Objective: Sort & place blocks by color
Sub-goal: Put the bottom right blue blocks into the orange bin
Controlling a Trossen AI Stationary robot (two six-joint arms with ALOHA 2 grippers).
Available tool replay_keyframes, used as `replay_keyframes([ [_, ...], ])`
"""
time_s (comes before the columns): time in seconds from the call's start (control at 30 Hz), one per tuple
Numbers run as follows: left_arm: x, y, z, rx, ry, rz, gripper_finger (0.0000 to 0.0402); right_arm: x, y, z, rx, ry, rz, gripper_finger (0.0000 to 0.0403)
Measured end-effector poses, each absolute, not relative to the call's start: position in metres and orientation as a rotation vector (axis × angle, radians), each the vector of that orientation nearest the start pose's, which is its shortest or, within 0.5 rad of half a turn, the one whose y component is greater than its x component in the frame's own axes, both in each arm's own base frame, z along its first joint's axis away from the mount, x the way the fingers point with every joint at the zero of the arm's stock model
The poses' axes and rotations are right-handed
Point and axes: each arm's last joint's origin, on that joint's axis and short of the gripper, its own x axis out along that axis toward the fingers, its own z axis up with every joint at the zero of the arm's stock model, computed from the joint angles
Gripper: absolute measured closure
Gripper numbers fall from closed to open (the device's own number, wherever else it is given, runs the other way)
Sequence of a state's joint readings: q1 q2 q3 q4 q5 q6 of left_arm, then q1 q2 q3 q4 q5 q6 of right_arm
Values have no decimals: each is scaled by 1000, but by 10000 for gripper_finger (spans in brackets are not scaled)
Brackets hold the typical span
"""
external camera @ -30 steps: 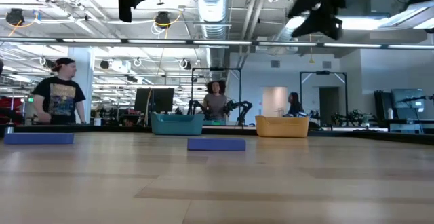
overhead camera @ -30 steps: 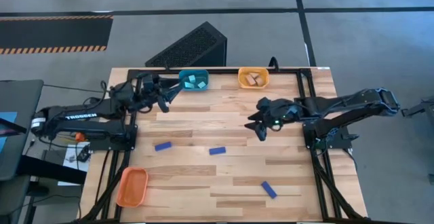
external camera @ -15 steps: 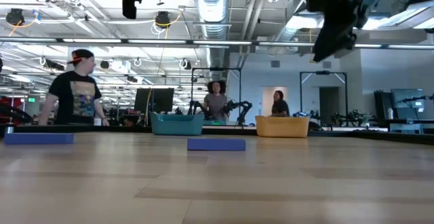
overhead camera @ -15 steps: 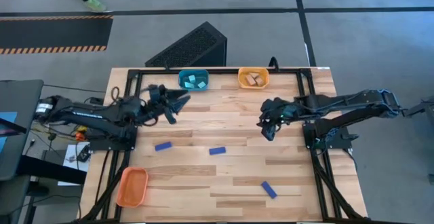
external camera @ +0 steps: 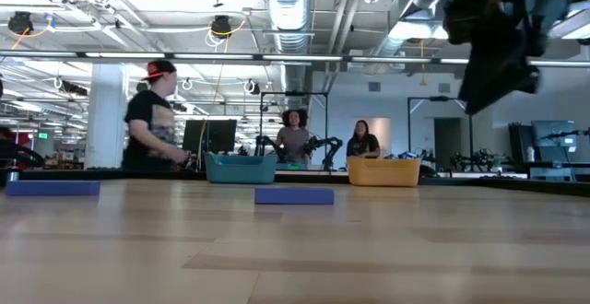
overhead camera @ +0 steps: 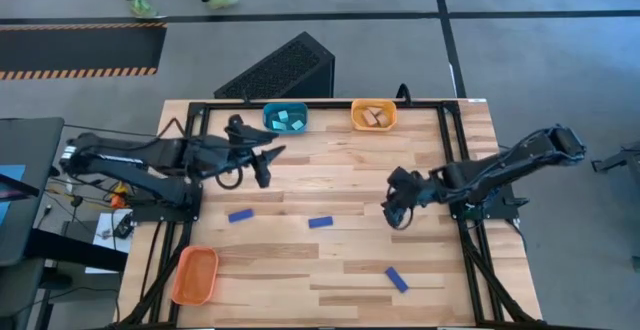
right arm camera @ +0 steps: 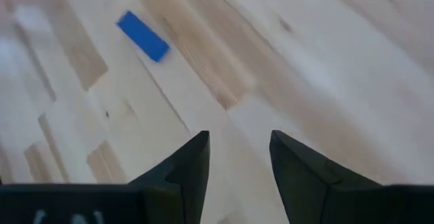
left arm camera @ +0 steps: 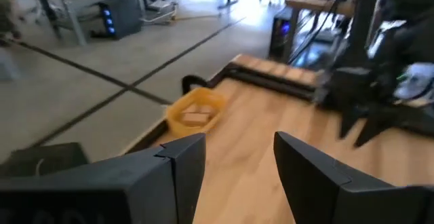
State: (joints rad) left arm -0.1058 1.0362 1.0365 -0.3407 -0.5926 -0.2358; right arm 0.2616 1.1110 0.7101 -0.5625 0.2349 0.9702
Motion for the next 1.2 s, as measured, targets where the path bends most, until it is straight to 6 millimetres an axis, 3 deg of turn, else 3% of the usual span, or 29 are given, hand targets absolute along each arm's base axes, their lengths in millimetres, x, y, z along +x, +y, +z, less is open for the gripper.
replay_keyframes([
  [0.13,208,-4,347,-79,370,511,237,194,67,210,780,917,-516,239],
  [0.3,202,-16,299,-177,469,421,237,183,101,191,902,1029,-622,258],
  [0.43,193,-28,277,-240,457,356,237,173,130,178,973,1193,-707,268],
  [0.53,188,-31,280,-256,424,331,237,167,149,170,979,1352,-726,267],
  [0.67,185,-31,280,-221,429,324,237,166,168,163,988,1412,-725,249],
  [0.97,191,-35,269,-219,516,263,237,182,194,134,1087,1485,-706,154],
  [1.2,187,-40,266,-207,556,227,237,188,197,150,1037,1498,-815,133],
])
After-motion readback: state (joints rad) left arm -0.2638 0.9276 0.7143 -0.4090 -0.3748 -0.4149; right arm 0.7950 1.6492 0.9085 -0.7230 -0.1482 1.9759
